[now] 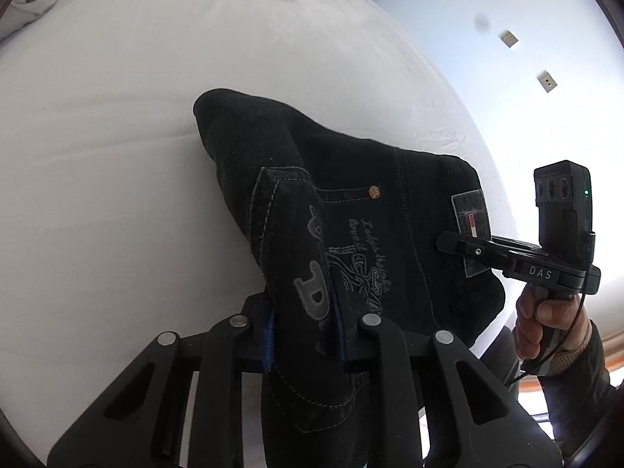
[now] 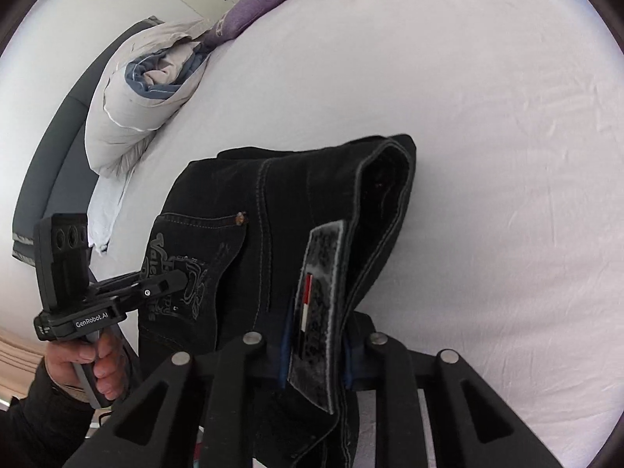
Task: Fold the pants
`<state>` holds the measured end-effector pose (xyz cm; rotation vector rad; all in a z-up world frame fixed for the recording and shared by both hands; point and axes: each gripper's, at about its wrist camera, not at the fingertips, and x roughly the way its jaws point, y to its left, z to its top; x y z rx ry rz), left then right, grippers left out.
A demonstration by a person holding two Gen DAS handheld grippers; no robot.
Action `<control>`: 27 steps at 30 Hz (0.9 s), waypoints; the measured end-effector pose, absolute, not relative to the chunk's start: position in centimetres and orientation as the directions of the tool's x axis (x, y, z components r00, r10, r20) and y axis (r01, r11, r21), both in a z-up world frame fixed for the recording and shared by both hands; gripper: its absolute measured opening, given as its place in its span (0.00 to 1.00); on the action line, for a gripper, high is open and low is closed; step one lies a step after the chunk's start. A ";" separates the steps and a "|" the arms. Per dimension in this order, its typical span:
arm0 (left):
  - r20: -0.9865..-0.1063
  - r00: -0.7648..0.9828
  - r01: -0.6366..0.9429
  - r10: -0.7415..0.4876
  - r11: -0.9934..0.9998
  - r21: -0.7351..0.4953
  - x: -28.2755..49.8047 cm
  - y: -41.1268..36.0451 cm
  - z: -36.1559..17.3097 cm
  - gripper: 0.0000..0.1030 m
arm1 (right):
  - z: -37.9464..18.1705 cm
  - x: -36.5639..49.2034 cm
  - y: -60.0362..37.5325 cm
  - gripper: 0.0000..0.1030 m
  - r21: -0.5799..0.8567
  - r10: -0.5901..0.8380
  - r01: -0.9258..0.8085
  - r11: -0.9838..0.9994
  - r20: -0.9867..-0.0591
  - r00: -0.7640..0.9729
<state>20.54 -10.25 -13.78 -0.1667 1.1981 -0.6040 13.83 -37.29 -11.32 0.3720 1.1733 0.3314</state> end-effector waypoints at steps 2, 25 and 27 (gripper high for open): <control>-0.802 0.254 0.373 -0.541 0.820 -0.435 20.7 -10.5 -11.8 0.19 | -9.8 13.9 -36.8 0.19 0.431 0.432 -0.091 0.898 -0.818 0.381; -0.847 0.378 0.351 -0.374 0.904 -0.243 36.8 -13.3 -16.0 0.42 | -13.9 29.5 -42.1 0.40 0.532 0.488 -0.036 0.846 -0.745 0.454; -0.846 0.386 0.330 -0.367 0.912 -0.245 36.8 -12.7 -16.6 0.52 | -14.1 28.9 -42.5 0.44 0.560 0.504 -0.035 0.828 -0.716 0.484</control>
